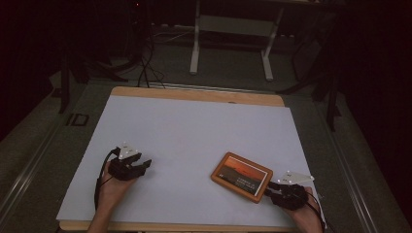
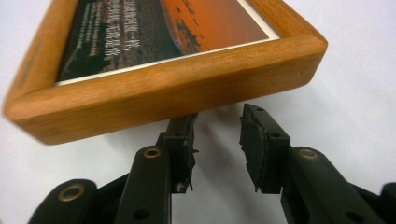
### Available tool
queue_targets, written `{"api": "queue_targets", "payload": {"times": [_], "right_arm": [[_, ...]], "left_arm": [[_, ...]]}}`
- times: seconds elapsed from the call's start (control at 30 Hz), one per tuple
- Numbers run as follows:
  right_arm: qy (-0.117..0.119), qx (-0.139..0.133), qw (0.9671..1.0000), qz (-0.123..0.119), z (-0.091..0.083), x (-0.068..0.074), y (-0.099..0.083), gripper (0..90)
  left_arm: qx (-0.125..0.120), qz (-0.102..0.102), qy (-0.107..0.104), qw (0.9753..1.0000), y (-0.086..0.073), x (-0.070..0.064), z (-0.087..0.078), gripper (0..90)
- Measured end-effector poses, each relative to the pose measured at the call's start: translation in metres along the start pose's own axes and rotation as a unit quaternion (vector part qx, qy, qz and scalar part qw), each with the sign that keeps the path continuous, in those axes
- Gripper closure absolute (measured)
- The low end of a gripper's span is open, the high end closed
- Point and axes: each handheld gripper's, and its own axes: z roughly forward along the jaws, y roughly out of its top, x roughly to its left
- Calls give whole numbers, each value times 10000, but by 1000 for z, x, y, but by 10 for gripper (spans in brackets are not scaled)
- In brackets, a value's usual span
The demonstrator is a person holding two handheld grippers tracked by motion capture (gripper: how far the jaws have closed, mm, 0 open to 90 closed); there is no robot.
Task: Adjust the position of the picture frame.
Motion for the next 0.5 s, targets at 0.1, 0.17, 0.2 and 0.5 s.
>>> {"api": "queue_targets", "payload": {"times": [0.1, 0.17, 0.2, 0.5], "right_arm": [[-104, 43, 9999, -56, 2, -3, 2, 679], [-144, 51, 9999, -74, 3, -6, 4, 680], [-195, 53, 9998, -70, 4, -9, 6, 692], [-214, 43, 9998, -7, 10, -19, 12, 698]], "left_arm": [[4, 12, -2, 10000, 0, -1, 1, 501], [1, 20, 7, 10000, 0, -1, 1, 500], [9, 29, 7, 10000, 0, -1, 1, 501], [42, 87, 11, 10000, 0, -3, 3, 500]]}}
